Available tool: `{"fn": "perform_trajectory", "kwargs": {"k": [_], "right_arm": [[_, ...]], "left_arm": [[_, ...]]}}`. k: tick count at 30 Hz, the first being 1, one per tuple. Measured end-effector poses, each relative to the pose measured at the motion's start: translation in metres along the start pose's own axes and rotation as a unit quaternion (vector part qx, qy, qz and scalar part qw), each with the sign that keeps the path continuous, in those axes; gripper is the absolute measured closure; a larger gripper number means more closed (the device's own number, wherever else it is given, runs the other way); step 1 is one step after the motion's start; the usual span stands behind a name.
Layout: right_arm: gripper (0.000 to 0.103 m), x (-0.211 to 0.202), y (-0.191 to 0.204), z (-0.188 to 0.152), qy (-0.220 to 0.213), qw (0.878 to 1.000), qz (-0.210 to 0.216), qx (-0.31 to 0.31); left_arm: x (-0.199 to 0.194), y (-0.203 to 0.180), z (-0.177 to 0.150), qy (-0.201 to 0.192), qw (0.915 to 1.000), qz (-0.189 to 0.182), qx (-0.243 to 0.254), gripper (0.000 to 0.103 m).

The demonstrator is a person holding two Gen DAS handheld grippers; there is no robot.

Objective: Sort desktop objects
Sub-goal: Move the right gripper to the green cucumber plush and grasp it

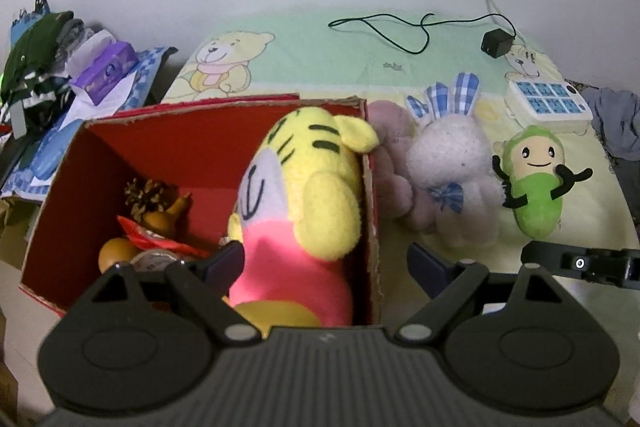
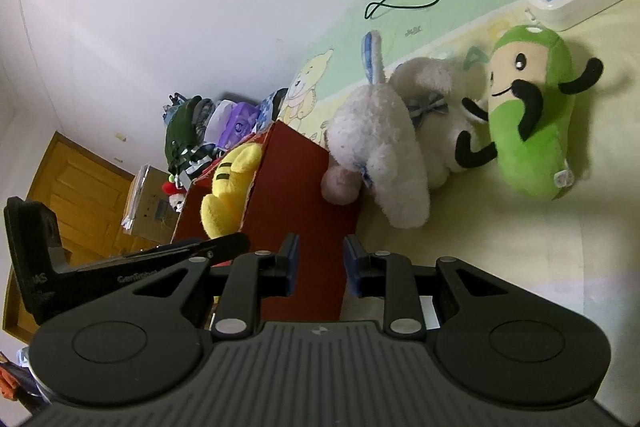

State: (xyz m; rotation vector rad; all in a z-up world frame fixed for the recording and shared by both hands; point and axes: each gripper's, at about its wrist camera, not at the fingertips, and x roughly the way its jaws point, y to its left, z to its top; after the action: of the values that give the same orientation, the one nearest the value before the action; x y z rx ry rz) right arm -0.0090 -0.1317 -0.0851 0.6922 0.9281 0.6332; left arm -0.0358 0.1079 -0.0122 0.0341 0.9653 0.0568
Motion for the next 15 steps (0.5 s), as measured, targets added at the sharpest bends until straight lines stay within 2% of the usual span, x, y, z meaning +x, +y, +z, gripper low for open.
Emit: {"fn": "perform_trajectory", "kwargs": {"k": [5, 8, 15], "right_arm": [[0.075, -0.003, -0.006, -0.001, 0.001, 1.0, -0.006, 0.007], [0.075, -0.007, -0.01, -0.001, -0.005, 1.0, -0.012, 0.012], [0.074, -0.014, -0.02, -0.003, -0.014, 0.999, -0.025, 0.028]], "left_arm": [[0.001, -0.001, 0.003, 0.004, 0.9998, 0.019, 0.0, 0.014], [-0.004, -0.005, 0.006, -0.006, 0.9992, 0.037, 0.01, 0.013], [-0.012, -0.01, 0.019, -0.023, 0.9988, 0.035, 0.023, 0.014]]}}
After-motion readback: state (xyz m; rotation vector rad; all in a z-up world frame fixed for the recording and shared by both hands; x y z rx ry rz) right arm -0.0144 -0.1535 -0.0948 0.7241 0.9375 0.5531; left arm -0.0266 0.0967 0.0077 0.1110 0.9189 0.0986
